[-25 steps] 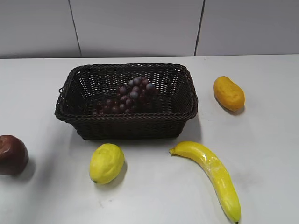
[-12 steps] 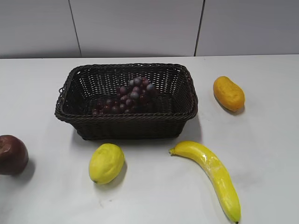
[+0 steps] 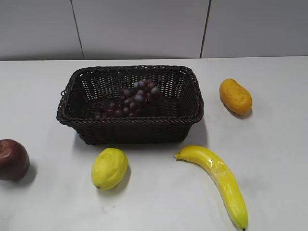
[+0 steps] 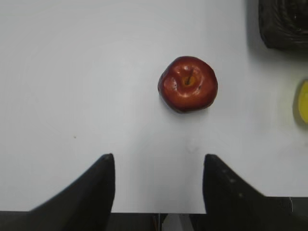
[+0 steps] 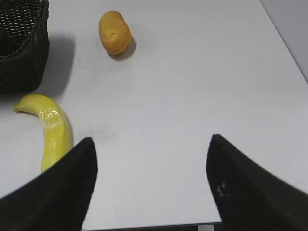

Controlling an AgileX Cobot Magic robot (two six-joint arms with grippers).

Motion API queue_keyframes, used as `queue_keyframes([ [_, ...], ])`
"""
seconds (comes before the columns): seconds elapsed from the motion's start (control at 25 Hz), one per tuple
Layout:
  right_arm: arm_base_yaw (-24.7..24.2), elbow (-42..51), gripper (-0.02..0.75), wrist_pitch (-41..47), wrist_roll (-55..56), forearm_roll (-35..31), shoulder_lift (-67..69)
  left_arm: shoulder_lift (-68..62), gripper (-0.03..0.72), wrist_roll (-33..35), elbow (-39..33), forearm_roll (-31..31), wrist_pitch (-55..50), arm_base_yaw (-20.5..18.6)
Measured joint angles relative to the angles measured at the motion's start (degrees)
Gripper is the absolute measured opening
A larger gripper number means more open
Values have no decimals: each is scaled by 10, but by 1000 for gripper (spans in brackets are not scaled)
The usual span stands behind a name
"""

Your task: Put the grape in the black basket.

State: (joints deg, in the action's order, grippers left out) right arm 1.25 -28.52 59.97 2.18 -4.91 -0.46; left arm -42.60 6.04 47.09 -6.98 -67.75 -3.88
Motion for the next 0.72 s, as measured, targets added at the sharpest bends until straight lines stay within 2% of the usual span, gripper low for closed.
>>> queue_keyframes([
  [0.36, 0, 0, 538, 0, 0, 0, 0, 252, 544, -2, -79, 20, 13, 0],
  [0.72, 0, 0, 538, 0, 0, 0, 0, 411, 544, -3, -141, 22, -10, 0],
])
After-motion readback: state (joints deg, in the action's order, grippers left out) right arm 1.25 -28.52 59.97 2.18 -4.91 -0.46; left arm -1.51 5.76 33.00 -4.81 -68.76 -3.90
